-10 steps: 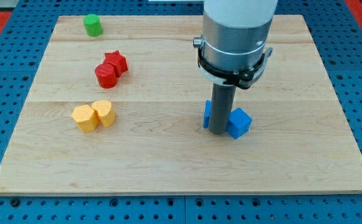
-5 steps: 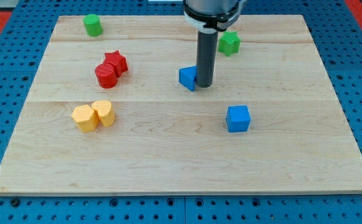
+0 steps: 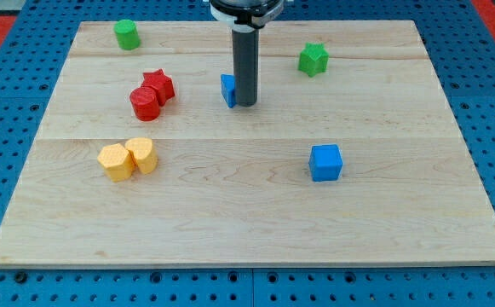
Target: Move blue cube towards top center
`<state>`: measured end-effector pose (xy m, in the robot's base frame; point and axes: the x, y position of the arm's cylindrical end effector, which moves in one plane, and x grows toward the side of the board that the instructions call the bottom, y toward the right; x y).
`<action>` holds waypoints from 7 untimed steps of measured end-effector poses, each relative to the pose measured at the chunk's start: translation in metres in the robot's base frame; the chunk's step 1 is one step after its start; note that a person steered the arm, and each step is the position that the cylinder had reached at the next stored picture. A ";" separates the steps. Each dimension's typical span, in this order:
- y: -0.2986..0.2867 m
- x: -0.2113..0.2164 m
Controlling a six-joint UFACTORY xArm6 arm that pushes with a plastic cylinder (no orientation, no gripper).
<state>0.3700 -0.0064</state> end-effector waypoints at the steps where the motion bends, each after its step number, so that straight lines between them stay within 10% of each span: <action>1: -0.012 0.020; 5: -0.032 -0.102; 7: -0.081 -0.098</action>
